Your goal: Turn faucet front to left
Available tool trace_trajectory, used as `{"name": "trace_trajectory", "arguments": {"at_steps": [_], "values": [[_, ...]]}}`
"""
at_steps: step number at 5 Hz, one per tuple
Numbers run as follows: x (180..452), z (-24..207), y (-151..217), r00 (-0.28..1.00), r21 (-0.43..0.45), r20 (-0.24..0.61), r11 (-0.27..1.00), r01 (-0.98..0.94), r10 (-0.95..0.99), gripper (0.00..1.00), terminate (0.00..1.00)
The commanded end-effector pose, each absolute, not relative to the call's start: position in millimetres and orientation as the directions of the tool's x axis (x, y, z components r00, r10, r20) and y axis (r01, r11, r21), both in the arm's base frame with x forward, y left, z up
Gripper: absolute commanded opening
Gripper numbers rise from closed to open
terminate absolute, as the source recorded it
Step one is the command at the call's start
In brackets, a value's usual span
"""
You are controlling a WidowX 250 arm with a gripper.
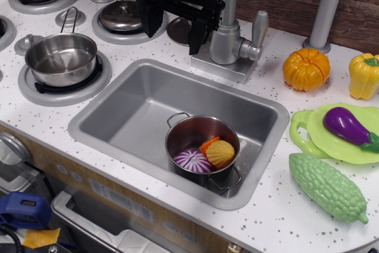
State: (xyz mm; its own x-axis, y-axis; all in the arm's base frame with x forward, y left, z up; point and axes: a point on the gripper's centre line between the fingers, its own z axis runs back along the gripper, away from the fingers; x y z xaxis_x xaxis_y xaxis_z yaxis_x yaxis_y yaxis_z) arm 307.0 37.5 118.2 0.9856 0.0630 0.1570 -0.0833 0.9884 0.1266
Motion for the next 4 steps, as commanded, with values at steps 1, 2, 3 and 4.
{"name": "trace_trajectory", "arguments": {"at_steps": [1, 2, 3, 4], "values": [[307, 118, 38, 0.986, 0.127, 0.157, 0.988, -0.083, 0.063, 1.00, 0.00], [314, 125, 39, 0.970, 0.151, 0.231, 0.983, -0.106, 0.069, 1.00, 0.00], [319, 131, 41, 0.957, 0.160, 0.287, 0.983, -0.091, 0.042, 1.00, 0.00], [324, 137, 41, 0.939, 0.148, 0.344, 0.986, -0.078, 0.023, 1.00, 0.00]]}}
